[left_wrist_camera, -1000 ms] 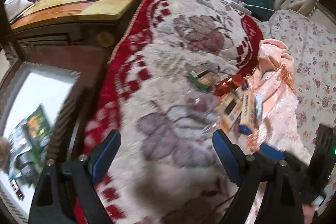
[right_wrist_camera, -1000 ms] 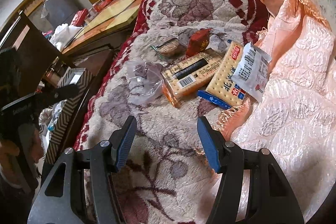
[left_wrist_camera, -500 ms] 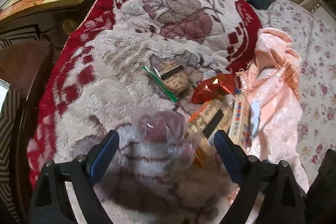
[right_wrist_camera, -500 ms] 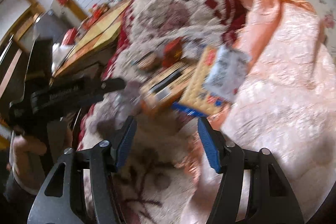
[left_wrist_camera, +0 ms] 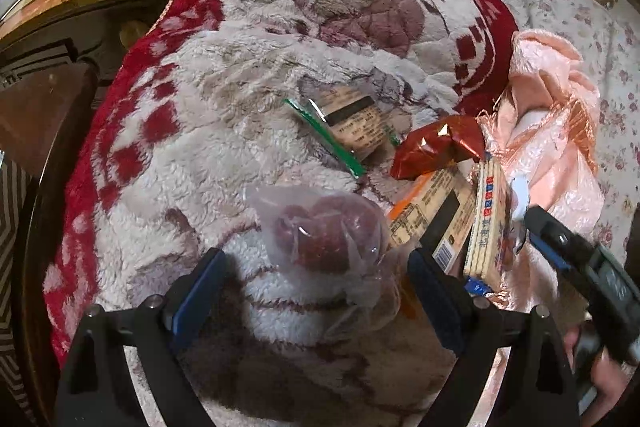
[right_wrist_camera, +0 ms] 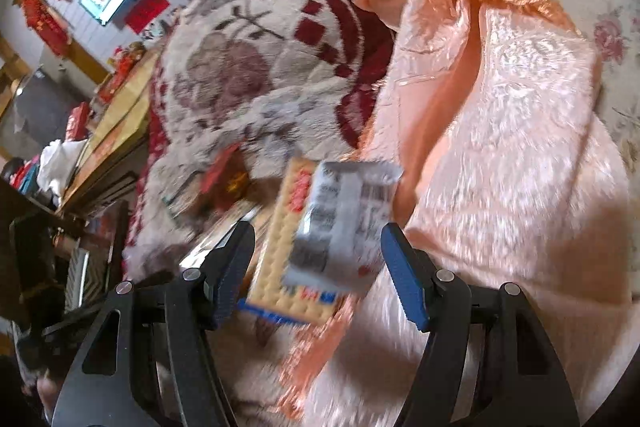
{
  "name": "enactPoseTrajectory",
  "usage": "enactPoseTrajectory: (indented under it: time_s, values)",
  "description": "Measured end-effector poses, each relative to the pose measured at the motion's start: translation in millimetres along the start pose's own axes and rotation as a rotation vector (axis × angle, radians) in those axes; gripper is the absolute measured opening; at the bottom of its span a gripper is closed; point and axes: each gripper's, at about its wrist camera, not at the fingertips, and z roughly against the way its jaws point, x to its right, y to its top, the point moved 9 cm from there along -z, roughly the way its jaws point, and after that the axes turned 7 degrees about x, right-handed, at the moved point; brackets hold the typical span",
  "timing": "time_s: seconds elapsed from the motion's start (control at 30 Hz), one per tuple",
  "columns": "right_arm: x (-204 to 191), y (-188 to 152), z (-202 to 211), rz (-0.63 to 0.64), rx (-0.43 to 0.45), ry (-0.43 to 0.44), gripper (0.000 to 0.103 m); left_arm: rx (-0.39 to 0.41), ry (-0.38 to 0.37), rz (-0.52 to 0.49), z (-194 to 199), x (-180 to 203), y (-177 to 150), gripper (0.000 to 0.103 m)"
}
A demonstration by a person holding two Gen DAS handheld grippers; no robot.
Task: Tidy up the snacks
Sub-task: 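Grasp the white printed packet with the right gripper while the left gripper grasps a clear fruit bag, then carry the white packet and clear fruit bag over the white tray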
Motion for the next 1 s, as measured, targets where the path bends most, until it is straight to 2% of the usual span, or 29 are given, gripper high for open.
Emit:
enactPoseTrajectory:
  time_s: [0.23,0.33,0.37,0.43,0.47,0.5,0.53,0.67,0.83,1.0]
  values:
    - [10,-2,-28,-0.016,-0.074,-0.003,0.066,-0.005,0.023,-0.025,-10,4,1,0.098]
    - [6,-2,-29,-0.009,-0.056,0.029,0.055,0.007,0.022,-0.032,-12,5,3,0.097]
    - [6,-3,-28,-0.011,-0.052,0.036,0.052,0.015,0.02,-0.037,-11,5,3,0.093]
    - [3,-5,-24,-0.005,-0.047,0.047,0.052,0.048,-0.017,-0.058,-5,9,4,0.064]
    - [1,-6,-20,0.001,-0.042,0.053,0.052,0.048,-0.04,-0.064,-2,10,3,0.058]
    - [-1,-6,-17,0.005,-0.037,0.056,0.052,0.038,-0.043,-0.07,1,9,2,0.045]
    - [-4,-7,-13,0.009,-0.03,0.06,0.052,0.031,-0.021,-0.082,1,5,1,0.043]
    - [-18,-17,7,0.027,-0.013,0.1,0.052,0.031,-0.028,-0.061,11,-12,-6,0.041]
    - [-43,-40,27,0.079,-0.013,0.156,0.052,0.07,-0.016,-0.037,43,-36,-18,0.04]
    - [-77,-70,40,0.174,-0.035,0.203,0.052,0.12,0.049,-0.04,75,-64,-32,0.04]
